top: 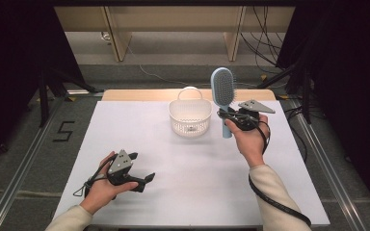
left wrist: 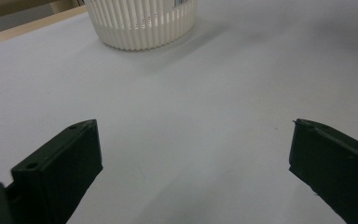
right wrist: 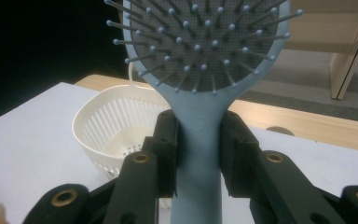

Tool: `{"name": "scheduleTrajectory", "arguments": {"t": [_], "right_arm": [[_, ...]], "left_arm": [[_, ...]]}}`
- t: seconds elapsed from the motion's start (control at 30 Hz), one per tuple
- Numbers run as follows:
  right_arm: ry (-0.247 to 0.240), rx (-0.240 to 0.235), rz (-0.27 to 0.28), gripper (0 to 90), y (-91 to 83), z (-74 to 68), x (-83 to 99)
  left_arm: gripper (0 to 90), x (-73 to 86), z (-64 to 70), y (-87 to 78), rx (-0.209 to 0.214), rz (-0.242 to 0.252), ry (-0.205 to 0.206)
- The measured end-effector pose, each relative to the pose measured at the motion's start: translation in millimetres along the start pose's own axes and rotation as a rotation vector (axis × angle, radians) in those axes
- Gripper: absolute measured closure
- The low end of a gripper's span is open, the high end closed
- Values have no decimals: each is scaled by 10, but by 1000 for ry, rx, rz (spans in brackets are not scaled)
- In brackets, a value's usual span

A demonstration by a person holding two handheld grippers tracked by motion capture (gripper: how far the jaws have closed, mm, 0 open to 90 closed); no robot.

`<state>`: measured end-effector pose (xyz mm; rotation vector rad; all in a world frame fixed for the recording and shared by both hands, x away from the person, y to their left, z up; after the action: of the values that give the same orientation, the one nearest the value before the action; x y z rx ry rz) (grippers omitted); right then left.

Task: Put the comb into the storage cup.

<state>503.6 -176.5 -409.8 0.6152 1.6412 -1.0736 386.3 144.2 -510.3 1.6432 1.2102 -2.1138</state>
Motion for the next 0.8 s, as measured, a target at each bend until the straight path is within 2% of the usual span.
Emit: {"name": "scheduleTrajectory", "arguments": {"t": [0.8], "right_arm": [[1,-8,7,707,36,-59,-25]], "left_arm": [[17,-1,0,-1,0,0,0]]}}
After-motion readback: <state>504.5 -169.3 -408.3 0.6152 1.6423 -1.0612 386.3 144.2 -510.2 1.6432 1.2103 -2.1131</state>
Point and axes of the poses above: each handheld gripper's, and its own axes: y roughly forward along the jaws, x roughly out of its underside, z roughly to its right, the point moved 6 cm from there along y, roughly forward along the jaws, and after that the axes turned 2 degrees about -y, right-handed, at the moved point
